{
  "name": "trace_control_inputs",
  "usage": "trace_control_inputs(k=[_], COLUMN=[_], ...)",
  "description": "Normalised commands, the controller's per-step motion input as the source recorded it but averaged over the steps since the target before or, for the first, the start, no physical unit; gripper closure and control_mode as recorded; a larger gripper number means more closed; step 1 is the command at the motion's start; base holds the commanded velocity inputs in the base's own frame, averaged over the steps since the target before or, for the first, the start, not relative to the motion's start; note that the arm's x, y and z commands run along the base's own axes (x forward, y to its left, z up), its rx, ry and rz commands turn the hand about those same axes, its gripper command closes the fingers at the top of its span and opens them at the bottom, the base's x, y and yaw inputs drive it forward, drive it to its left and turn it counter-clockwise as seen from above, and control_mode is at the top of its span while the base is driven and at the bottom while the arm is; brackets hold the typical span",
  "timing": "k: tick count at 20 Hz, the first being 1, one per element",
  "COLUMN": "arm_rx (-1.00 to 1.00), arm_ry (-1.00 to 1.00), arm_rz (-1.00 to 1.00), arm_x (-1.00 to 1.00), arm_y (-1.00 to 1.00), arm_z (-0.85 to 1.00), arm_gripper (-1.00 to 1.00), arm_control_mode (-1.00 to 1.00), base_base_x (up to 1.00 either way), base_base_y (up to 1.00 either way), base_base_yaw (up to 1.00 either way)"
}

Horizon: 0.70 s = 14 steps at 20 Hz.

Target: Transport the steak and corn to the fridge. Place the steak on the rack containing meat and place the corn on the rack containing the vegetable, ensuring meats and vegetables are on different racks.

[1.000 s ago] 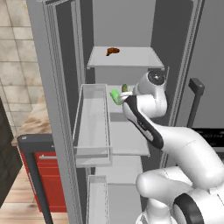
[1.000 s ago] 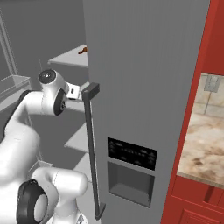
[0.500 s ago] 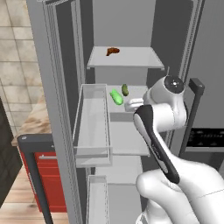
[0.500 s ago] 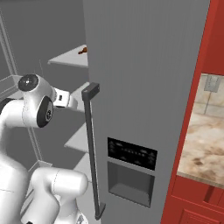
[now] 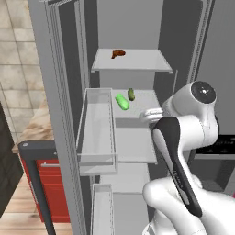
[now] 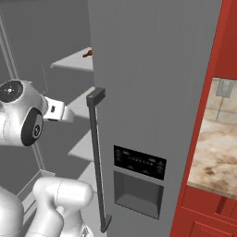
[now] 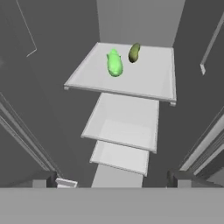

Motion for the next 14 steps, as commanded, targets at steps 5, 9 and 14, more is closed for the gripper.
trace_control_inputs(k=[5, 9, 14], arm_rx=[0.00, 0.00, 0.00], arm_ry=[0.01, 0.00, 0.00], arm_rz=[0.00, 0.00, 0.00], arm_x=[-0.60, -0.47, -0.16], arm_y=[-0.27, -0.19, 0.00], arm_z=[0.35, 0.29, 0.08], arm_gripper=[-1.00, -1.00, -1.00], arm_control_mode=[-1.00, -1.00, 1.00], base_base_x=[0.00, 0.00, -0.45], base_base_y=[0.00, 0.00, 0.01], base_base_yaw=[0.00, 0.00, 0.00])
